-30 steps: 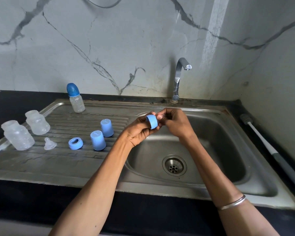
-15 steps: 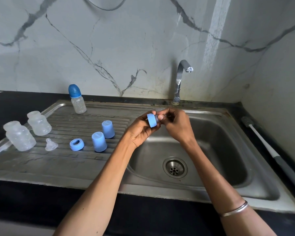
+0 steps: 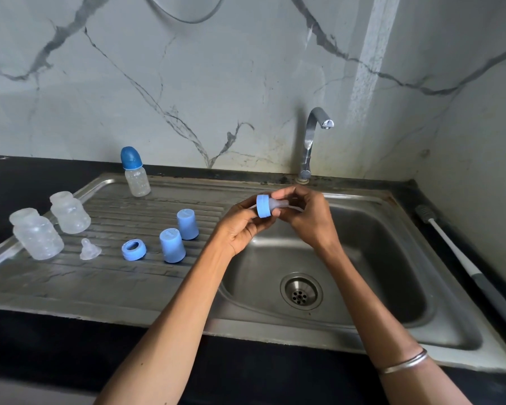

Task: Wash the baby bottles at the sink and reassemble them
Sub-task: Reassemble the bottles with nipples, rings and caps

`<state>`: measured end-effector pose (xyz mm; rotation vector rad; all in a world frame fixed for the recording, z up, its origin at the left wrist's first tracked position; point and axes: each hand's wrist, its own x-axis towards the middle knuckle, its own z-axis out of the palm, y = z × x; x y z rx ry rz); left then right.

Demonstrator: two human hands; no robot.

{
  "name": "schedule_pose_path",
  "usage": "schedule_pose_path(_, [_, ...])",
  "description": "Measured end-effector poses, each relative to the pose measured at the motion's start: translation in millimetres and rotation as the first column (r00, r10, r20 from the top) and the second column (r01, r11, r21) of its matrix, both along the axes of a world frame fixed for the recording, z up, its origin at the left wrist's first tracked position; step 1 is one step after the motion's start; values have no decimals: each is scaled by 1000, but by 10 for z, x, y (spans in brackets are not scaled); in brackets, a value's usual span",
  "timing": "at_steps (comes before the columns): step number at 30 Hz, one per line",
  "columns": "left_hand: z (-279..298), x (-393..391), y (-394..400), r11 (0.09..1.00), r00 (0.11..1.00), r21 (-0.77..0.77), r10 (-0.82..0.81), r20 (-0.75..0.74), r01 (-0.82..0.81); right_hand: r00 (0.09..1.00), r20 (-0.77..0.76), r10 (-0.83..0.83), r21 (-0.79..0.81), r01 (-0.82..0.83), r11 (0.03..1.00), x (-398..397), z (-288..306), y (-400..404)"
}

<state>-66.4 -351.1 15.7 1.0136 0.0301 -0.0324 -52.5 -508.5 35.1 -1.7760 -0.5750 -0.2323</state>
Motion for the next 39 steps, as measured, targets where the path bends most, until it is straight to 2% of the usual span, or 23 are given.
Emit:
schedule_pose_path(3, [-23, 12, 7, 995, 999, 84, 53, 3, -53, 1000, -13, 23, 5, -23, 1000, 3, -5, 28])
schedule_pose_path(10, [2, 1, -33, 997, 998, 71, 34, 49, -38, 997, -64, -50, -35, 48, 998, 37, -57, -14])
schedule_pose_path(14, [-24, 36, 1, 994, 998, 87, 56, 33, -59, 997, -75, -17, 25, 19, 1000, 32, -73, 11])
schedule_pose_path(19, [8, 29, -9, 999, 998, 17, 39, 53, -40, 993, -115, 22, 137, -6, 991, 33, -116, 59])
schedule_pose_path(26, [-6, -23, -51, 982, 986, 102, 151, 69, -158, 983, -166, 84, 119, -65, 991, 57, -164, 53])
schedule_pose_path(30, [23, -73, -103, 947, 966, 207, 222, 130, -246, 996, -85, 41, 73, -35, 997, -21, -140, 137])
schedule_pose_path(33, [64, -178, -82, 917, 968, 330, 170, 185, -224, 993, -111, 27, 111, -15, 994, -48, -107, 144])
schedule_pose_path(36, [115, -246, 138, 807, 952, 519, 166, 257, -281, 990, -132, 46, 83, -35, 996, -54, -62, 237])
schedule_pose_path(39, [270, -350, 536, 704, 899, 564, 280, 336, -431, 991, -95, 89, 57, -84, 995, -111, 21, 483])
